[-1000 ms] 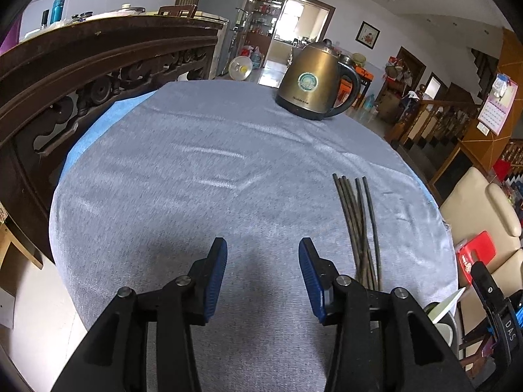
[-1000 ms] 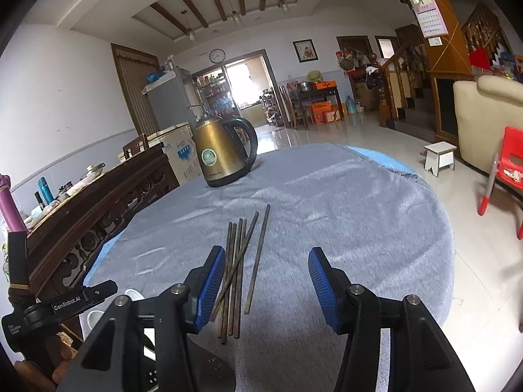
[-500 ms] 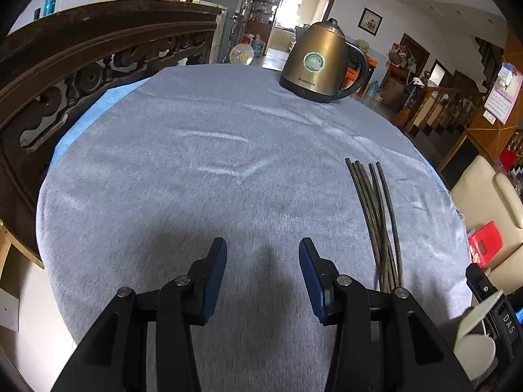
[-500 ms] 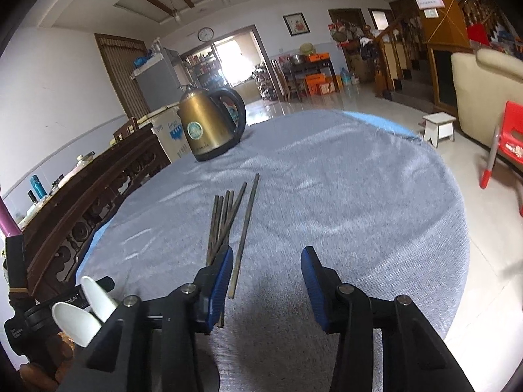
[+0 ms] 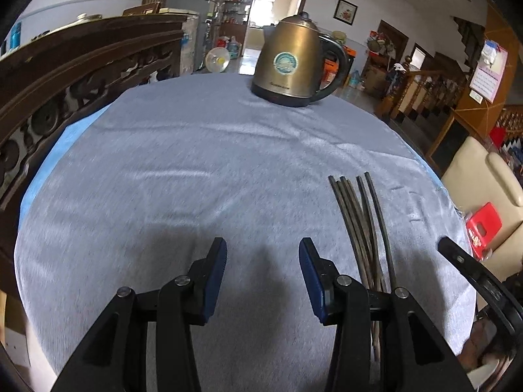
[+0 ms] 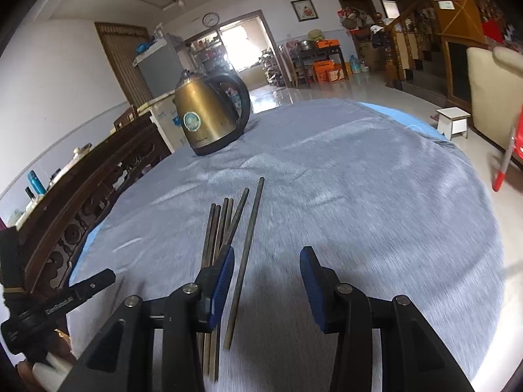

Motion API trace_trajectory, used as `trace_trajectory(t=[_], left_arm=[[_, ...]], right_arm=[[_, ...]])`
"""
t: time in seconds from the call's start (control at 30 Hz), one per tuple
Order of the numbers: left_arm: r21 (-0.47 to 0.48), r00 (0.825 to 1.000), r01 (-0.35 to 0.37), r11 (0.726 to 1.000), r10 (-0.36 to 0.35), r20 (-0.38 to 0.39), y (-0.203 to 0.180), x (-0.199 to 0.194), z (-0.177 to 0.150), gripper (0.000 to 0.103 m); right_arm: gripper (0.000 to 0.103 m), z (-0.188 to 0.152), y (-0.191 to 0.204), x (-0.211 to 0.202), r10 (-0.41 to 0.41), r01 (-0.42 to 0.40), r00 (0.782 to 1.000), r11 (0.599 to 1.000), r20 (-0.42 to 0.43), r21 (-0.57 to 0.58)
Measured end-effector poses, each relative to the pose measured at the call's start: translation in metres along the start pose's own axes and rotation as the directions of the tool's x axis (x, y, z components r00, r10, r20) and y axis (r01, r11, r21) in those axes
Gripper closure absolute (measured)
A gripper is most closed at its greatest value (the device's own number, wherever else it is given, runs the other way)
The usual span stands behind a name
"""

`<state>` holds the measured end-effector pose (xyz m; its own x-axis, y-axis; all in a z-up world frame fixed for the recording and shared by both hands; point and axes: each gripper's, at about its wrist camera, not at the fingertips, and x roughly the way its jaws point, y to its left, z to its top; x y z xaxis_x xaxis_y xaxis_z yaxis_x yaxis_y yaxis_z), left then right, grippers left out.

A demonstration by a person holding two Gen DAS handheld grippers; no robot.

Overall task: Organize utensils
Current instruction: 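Move both tools down toward the dark chopsticks on the cloth, then grasp one dark chopstick with the left tool while the right tool grasps chopsticks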

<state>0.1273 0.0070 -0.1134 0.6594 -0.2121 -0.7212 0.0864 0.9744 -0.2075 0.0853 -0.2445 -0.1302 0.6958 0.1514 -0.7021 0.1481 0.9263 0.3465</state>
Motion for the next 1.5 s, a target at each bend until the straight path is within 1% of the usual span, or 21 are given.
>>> trace_trajectory(t=[0.03,0.1,0.17,0.27,0.4,0.5,0.57,0.7,0.87,0.93,1.1,1.2,1.3,1.33,1.4,1.43,1.5], left_arm=[[-0.001,1.0,0.002,1.0,-0.002,-0.001,-0.001,0.001,0.0,0.056],[-0.004,1.0,0.006,1.0,-0.006,-0.011,0.0,0.005,0.0,0.056],[0.002,1.0,0.001,1.0,-0.001,-0.019,0.0,0.008,0.0,0.055],[-0.001,0.999,-0.003,1.0,0.003,-0.032,0.004,0.013,0.001,0.055],[-0.024,0.998,0.019,1.0,-0.02,-0.056,0.006,0.022,0.012,0.055],[-0.001,0.996,0.048,0.999,-0.048,-0.069,-0.004,0.034,0.026,0.055],[0.025,0.995,0.063,0.998,-0.061,-0.073,-0.013,0.042,0.032,0.055],[0.063,0.987,0.099,0.993,-0.09,-0.131,-0.03,0.067,0.04,0.053],[0.051,0.976,0.138,0.989,-0.128,-0.175,-0.044,0.09,0.047,0.052],[0.059,0.975,0.14,0.988,-0.127,-0.184,-0.05,0.097,0.048,0.052],[0.121,0.974,0.123,0.985,-0.096,-0.205,-0.069,0.114,0.048,0.052],[0.142,0.975,0.121,0.983,-0.09,-0.206,-0.075,0.12,0.052,0.052],[0.17,0.978,0.098,0.98,-0.064,-0.197,-0.079,0.124,0.055,0.052],[0.198,0.979,0.085,0.976,-0.046,-0.196,-0.082,0.125,0.055,0.052],[0.23,0.981,0.068,0.971,-0.023,-0.193,-0.087,0.126,0.055,0.047],[0.229,0.98,0.055,0.972,-0.009,-0.198,-0.086,0.127,0.056,0.041],[0.226,0.976,0.059,0.972,-0.008,-0.219,-0.083,0.129,0.059,0.04]], right_arm=[[0.064,0.004,0.001,0.008,0.0,0.0,1.0,1.0,-0.01,-0.005],[0.065,0.012,0.001,0.027,0.003,-0.003,0.999,1.0,-0.035,-0.006],[0.069,0.017,-0.001,0.042,0.003,-0.002,0.998,1.0,-0.055,0.004],[0.07,0.025,-0.002,0.062,0.006,-0.004,0.996,1.0,-0.084,0.024],[0.07,0.033,0.003,0.077,0.009,-0.007,0.994,1.0,-0.107,0.015],[0.07,0.037,0.006,0.089,0.01,-0.011,0.991,1.0,-0.136,-0.004],[0.07,0.039,0.007,0.098,0.027,-0.028,0.986,1.0,-0.162,-0.002],[0.07,0.036,0.011,0.113,0.018,-0.025,0.979,0.999,-0.204,-0.034],[0.07,0.034,0.011,0.114,0.024,-0.036,0.982,0.997,-0.186,-0.062],[0.072,0.033,0.009,0.113,0.033,-0.045,0.984,0.997,-0.174,-0.064],[0.072,0.035,-0.005,0.115,0.111,-0.109,0.98,0.994,-0.166,0.024],[0.074,0.035,-0.009,0.115,0.132,-0.125,0.978,0.991,-0.163,0.051],[0.074,0.035,-0.012,0.115,0.147,-0.138,0.976,0.988,-0.161,0.065],[0.074,0.035,-0.013,0.115,0.153,-0.143,0.975,0.987,-0.161,0.071],[0.075,0.035,-0.015,0.115,0.164,-0.152,0.974,0.985,-0.159,0.082],[0.075,0.035,-0.016,0.115,0.165,-0.153,0.973,0.985,-0.158,0.084],[0.075,0.035,-0.016,0.115,0.17,-0.157,0.973,0.984,-0.157,0.089]])
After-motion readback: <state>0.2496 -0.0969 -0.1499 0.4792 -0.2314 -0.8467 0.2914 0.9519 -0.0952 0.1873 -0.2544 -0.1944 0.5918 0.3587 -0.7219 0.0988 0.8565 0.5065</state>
